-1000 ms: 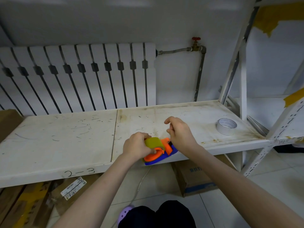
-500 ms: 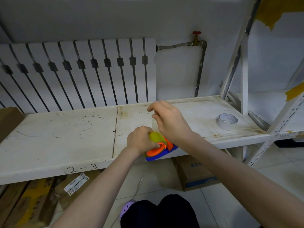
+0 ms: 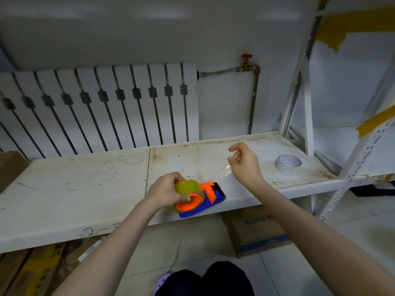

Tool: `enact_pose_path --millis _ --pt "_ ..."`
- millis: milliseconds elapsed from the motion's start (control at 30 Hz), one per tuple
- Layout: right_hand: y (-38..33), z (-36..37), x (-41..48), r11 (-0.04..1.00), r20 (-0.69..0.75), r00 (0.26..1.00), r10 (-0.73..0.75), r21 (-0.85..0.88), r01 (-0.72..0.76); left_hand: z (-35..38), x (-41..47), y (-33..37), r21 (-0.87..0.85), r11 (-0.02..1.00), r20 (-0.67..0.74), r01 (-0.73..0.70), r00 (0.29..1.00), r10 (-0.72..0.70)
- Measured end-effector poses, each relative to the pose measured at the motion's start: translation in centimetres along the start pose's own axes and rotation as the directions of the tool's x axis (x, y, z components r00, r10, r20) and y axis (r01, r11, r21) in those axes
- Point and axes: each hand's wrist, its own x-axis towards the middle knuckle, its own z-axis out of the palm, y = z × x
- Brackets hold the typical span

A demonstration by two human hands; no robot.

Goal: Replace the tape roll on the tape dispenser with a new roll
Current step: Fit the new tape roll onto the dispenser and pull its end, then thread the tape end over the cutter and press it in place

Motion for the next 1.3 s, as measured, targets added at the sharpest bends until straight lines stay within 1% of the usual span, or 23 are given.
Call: enact_pose_path --millis 67,167,233,267,333,433,500,567,600,667,767,867,1033,1167,1300 --pt "1.5 0.0 0.3 0.995 -0.016 0.996 0.092 0.026 -0.091 -0.1 -0.1 -0.5 -0.022 1.0 -0.033 0.012 0.999 -0.013" --pt "3.6 0.2 0.4 0.968 -0.024 0.969 0.247 0.04 -0.246 -0.4 0.1 -0.9 -0.003 1.0 -0.06 0.011 0.998 -0.011" --pt "4.2 0.7 0.2 0.951 -0.006 0.952 0.307 0.047 -0.307 -0.7 0.5 -1.1 0.043 0.999 -0.054 0.018 0.998 -0.016" --pt "4.2 1.0 0.0 0.949 0.01 0.951 0.31 0.051 -0.31 -0.7 0.7 -1.3 0.08 0.996 -0.042 0.028 0.999 -0.024" --pt "3.9 1.8 -0.3 0.959 0.039 0.96 0.276 0.05 -0.277 -0.8 1.1 -1.9 0.143 0.988 -0.012 0.053 0.999 -0.052" --pt "2.8 2.6 -0.2 0.982 0.049 0.984 0.171 0.068 -0.174 -1.0 1.5 -2.2 0.195 0.978 -0.004 0.079 0.997 -0.079" --pt "1.9 2.9 0.0 0.993 0.061 0.993 0.1 0.06 -0.104 -0.6 1.6 -1.5 0.277 0.961 0.004 0.015 1.0 -0.016" --pt "1.3 3.2 -0.1 1.0 0.08 0.996 0.027 0.003 -0.027 0.2 1.2 0.2 0.368 0.927 0.026 -0.073 0.997 0.068" --pt "1.0 3.4 -0.2 0.999 0.087 0.996 -0.002 -0.035 0.005 0.6 1.1 1.0 0.407 0.909 0.025 -0.093 0.996 0.091" --pt "0.7 3.6 -0.5 0.996 0.101 0.994 -0.03 -0.082 0.039 1.6 1.2 2.0 0.453 0.889 -0.006 -0.071 0.997 0.082" --pt "0.8 3.2 -0.6 0.993 0.084 0.996 -0.036 -0.107 0.045 2.0 1.6 2.5 0.443 0.897 -0.039 -0.012 0.999 0.033" --pt "0.4 2.2 -0.4 0.995 0.048 0.998 -0.047 -0.088 0.051 2.0 2.1 2.9 0.439 0.898 -0.024 -0.009 0.999 0.022" --pt "-1.4 2.5 -1.1 0.976 0.083 0.982 -0.171 -0.123 0.181 2.4 2.5 3.6 0.487 0.873 -0.001 -0.03 0.999 0.035" --pt "-3.0 2.6 -1.6 0.963 0.09 0.963 -0.253 -0.069 0.259 1.9 2.6 3.6 0.519 0.854 0.04 -0.039 0.999 0.021" --pt "-4.6 2.6 -2.0 0.958 0.085 0.955 -0.286 0.01 0.286 1.6 2.5 3.2 0.543 0.837 0.075 -0.069 0.997 0.034"
